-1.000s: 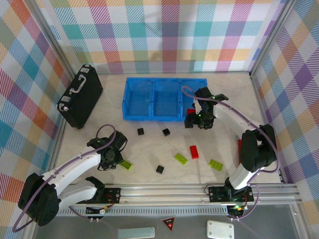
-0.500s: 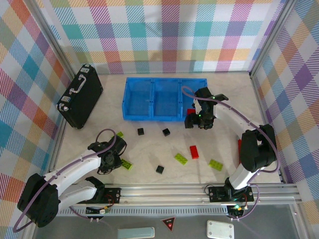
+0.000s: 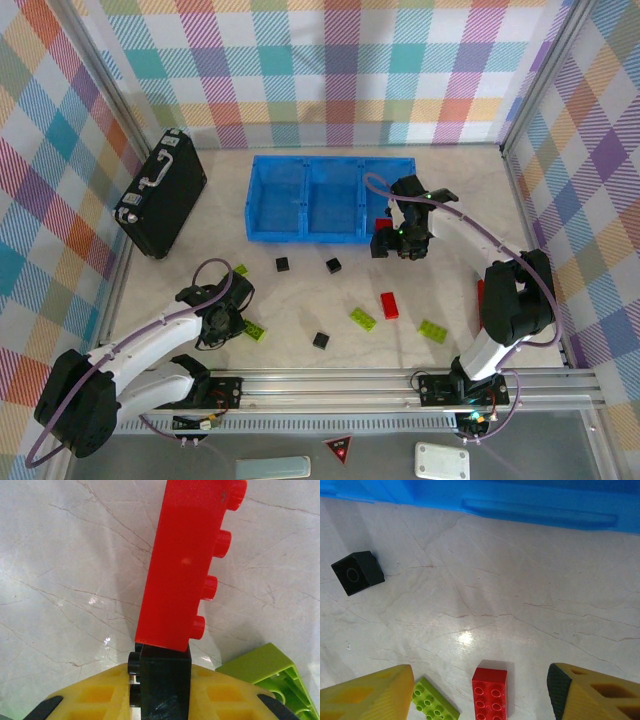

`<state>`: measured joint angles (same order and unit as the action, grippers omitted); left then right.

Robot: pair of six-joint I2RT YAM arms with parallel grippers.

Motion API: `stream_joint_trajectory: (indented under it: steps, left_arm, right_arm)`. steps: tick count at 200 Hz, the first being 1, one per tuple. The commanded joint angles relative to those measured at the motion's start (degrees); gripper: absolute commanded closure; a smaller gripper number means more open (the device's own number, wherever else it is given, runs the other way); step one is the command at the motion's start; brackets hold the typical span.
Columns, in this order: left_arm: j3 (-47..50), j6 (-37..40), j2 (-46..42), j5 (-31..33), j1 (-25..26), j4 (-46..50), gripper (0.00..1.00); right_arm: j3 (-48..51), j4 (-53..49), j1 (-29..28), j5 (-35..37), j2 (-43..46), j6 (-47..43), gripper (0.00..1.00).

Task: Sort the legos into containers by color
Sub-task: Pick up the lego from the bottom-left of the table.

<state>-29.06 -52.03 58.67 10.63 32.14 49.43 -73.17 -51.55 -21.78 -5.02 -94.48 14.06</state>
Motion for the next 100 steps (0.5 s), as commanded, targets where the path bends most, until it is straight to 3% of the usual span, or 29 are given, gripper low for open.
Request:
stream_joint_trajectory:
  steps: [1,100]
  left_arm:
    - [-1.71,0.13,-1.07,-0.68,0.47,2.23,0.73]
    - [-13.5,6.32,1.54,-1.1,0.47,4.96,0.75]
  right_arm:
    - [-0.48,-1.25,-0.13,0.09,0.08,-1.19,0.28]
    - [-0.57,-2.1,-0.11,1.33,0.43,-0.91,0.28]
